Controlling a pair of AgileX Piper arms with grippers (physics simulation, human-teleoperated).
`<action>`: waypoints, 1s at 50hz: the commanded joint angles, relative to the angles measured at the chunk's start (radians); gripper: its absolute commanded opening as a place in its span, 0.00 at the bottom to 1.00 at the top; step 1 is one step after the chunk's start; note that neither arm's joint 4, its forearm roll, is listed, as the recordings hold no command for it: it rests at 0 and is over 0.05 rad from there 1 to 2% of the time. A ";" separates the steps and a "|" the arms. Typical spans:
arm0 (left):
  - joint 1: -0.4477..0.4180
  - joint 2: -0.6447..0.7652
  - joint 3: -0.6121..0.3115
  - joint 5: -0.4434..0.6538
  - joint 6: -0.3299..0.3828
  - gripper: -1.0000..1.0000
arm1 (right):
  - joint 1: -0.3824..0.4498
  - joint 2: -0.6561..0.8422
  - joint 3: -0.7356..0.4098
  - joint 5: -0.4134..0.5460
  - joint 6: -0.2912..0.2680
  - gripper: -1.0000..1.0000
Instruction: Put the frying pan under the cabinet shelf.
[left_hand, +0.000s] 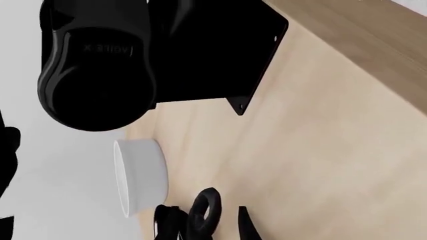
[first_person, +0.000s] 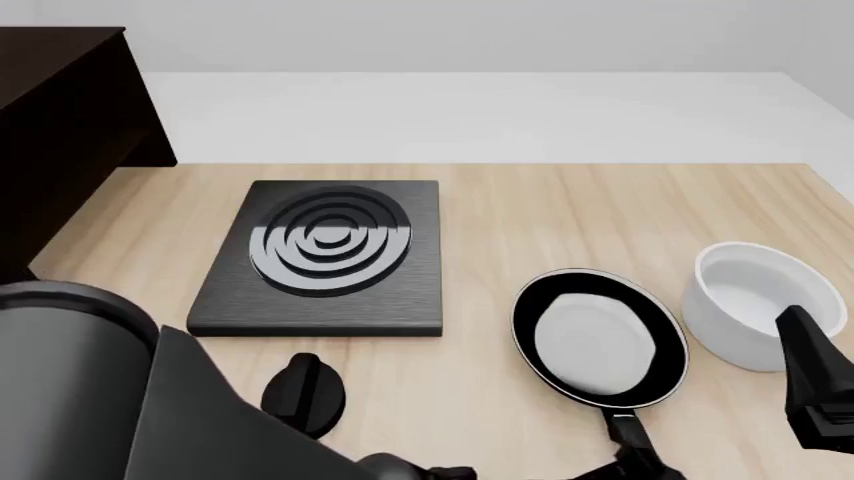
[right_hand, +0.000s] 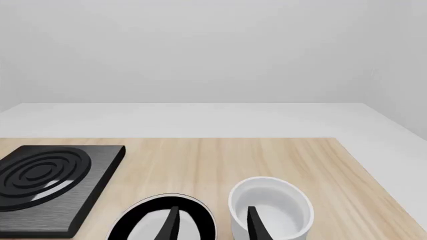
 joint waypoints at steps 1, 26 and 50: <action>-0.018 0.056 -0.043 0.056 -0.089 1.00 | 0.000 0.000 0.000 0.000 0.000 1.00; -0.063 -0.030 0.119 -0.046 -0.032 0.00 | 0.000 0.000 0.000 0.000 0.000 1.00; -0.114 -0.478 0.356 0.074 0.216 0.00 | 0.000 0.000 0.000 0.000 0.000 1.00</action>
